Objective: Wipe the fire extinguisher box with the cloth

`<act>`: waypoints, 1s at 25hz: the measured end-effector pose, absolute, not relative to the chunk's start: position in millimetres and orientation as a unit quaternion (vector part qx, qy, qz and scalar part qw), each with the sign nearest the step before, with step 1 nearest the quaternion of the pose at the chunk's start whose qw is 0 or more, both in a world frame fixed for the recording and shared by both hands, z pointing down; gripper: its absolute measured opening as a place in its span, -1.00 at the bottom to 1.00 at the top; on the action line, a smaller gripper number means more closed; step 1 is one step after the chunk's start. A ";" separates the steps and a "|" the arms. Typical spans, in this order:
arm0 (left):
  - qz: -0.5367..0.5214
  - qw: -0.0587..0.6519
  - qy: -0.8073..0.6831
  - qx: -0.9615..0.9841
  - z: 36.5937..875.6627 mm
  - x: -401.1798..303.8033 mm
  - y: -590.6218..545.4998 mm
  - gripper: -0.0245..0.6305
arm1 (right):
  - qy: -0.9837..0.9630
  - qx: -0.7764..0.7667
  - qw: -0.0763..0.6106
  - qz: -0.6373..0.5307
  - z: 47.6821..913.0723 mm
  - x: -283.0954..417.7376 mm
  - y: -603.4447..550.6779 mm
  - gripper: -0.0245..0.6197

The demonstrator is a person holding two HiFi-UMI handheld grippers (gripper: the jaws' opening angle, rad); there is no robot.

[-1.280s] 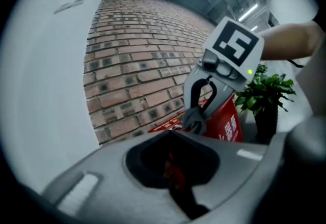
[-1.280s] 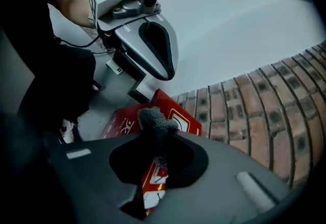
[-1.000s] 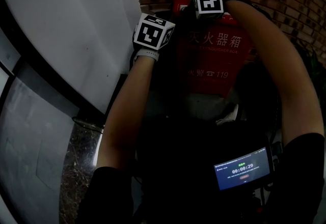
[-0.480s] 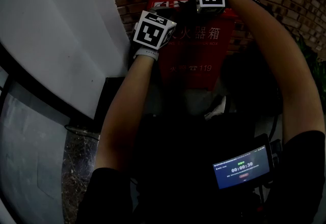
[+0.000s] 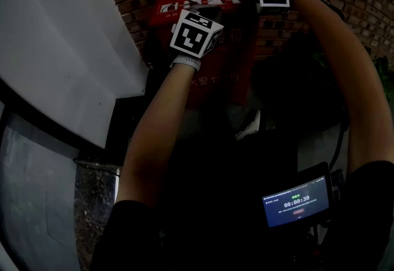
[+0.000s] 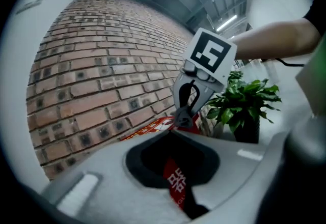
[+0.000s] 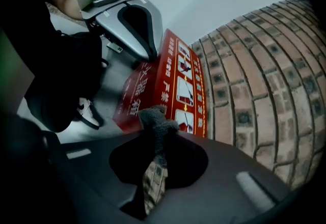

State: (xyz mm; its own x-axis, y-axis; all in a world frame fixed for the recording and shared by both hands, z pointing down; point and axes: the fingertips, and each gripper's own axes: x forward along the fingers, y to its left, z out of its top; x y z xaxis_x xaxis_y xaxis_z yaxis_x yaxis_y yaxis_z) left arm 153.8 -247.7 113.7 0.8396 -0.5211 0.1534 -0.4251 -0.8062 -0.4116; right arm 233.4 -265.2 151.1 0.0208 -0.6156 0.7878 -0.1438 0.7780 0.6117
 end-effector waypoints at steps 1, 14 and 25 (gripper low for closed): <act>-0.130 0.181 0.247 -0.943 114.9 158.6 -244.6 -0.92 | -0.665 0.283 0.669 -0.177 151.6 244.6 -260.7 -0.82; -0.020 0.115 0.212 -0.970 147.6 94.6 -198.7 -0.92 | -0.765 0.402 0.352 -0.360 117.5 171.1 -183.6 -0.81; 0.046 0.118 0.185 -0.975 266.1 38.4 -149.6 -0.92 | -0.886 0.431 0.045 -0.164 255.2 116.0 -144.3 -0.80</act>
